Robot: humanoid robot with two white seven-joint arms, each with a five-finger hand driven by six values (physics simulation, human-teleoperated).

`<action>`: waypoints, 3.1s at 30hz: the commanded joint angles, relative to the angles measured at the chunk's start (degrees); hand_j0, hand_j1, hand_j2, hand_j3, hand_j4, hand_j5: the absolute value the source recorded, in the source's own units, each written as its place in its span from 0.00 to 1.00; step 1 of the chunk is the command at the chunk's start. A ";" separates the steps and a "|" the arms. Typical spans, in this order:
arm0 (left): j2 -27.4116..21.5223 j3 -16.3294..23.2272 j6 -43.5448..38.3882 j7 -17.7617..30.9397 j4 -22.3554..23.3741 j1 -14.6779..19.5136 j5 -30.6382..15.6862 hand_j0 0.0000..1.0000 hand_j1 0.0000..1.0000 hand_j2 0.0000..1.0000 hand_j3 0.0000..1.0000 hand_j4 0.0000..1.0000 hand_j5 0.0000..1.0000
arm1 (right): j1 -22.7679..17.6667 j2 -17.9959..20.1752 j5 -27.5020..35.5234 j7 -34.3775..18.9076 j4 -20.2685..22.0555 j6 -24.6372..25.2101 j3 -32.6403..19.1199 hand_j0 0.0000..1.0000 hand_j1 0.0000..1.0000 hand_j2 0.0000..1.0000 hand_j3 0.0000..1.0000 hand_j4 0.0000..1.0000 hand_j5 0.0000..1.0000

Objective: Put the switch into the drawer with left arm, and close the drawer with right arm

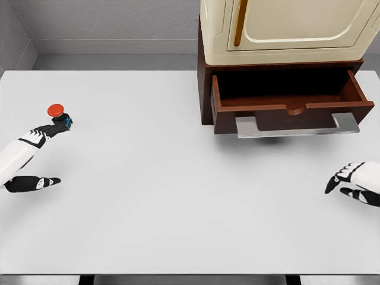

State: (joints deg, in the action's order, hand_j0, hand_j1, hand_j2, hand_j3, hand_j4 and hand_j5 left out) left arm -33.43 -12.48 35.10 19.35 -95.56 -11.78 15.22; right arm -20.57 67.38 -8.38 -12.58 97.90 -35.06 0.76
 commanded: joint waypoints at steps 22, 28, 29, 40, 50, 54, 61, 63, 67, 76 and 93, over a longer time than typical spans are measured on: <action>3.37 13.71 -0.10 15.28 15.13 24.17 -20.49 1.00 1.00 1.00 1.00 1.00 1.00 | 1.14 -3.74 0.91 -0.25 3.00 0.06 -6.91 0.55 0.55 0.55 0.55 0.55 0.55; 3.64 13.45 -5.83 15.65 25.86 29.53 -25.76 1.00 1.00 1.00 1.00 1.00 1.00 | 1.23 -3.65 1.00 -0.52 3.09 0.06 -6.82 0.55 0.55 0.55 0.55 0.55 0.55; 3.55 13.36 -6.88 15.65 27.70 29.71 -27.52 1.00 1.00 1.00 1.00 1.00 1.00 | 1.23 -3.65 1.00 -0.43 3.26 0.06 -6.74 0.55 0.55 0.55 0.55 0.55 0.55; 5.57 11.34 -9.87 15.65 36.14 31.55 -30.07 1.00 1.00 1.00 1.00 1.00 1.00 | 1.05 -4.36 0.21 -0.34 3.26 0.06 -5.77 0.57 0.57 0.57 0.57 0.57 0.57; 5.31 10.90 -9.70 15.65 44.49 34.72 -27.35 1.00 1.00 1.00 1.00 1.00 1.00 | 1.58 -4.53 -0.15 -0.34 3.35 0.06 -4.80 0.58 0.58 0.58 0.58 0.58 0.58; 5.40 10.90 -9.87 15.65 47.74 35.86 -26.03 1.00 1.00 1.00 1.00 1.00 1.00 | 1.58 -4.45 -0.15 -0.34 3.26 0.06 -4.80 0.58 0.58 0.58 0.58 0.58 0.58; 5.48 11.34 -9.96 15.65 49.50 36.48 -24.27 1.00 1.00 1.00 1.00 1.00 1.00 | 1.67 -4.45 -0.06 -0.34 3.26 0.06 -4.80 0.58 0.58 0.58 0.58 0.58 0.58; 5.84 11.17 -10.13 15.65 50.73 37.27 -22.86 1.00 1.00 1.00 1.00 1.00 1.00 | 1.67 -4.45 -0.06 -0.34 3.35 0.06 -4.80 0.58 0.58 0.58 0.58 0.58 0.58; 6.01 11.17 -10.22 15.65 51.70 37.79 -21.72 1.00 1.00 1.00 1.00 1.00 1.00 | 1.67 -4.45 -0.06 -0.34 3.26 0.06 -4.80 0.58 0.58 0.58 0.58 0.58 0.58; 6.63 11.43 -10.22 15.65 54.60 39.99 -21.20 0.95 0.95 0.95 0.95 0.95 0.95 | 1.67 -4.45 -0.06 -0.43 3.26 0.06 -4.80 0.58 0.58 0.58 0.58 0.58 0.58; 7.24 11.61 -10.22 15.65 59.52 42.45 -17.06 0.88 0.88 0.88 0.88 0.88 0.88 | 1.67 -4.36 0.03 -0.34 3.26 0.06 -4.80 0.58 0.58 0.58 0.58 0.58 0.58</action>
State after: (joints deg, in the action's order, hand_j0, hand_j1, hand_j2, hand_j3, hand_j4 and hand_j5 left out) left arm -26.19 -0.80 24.92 35.01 -36.40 30.67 -1.80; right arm -18.90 62.93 -8.74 -12.97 101.18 -35.08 -4.04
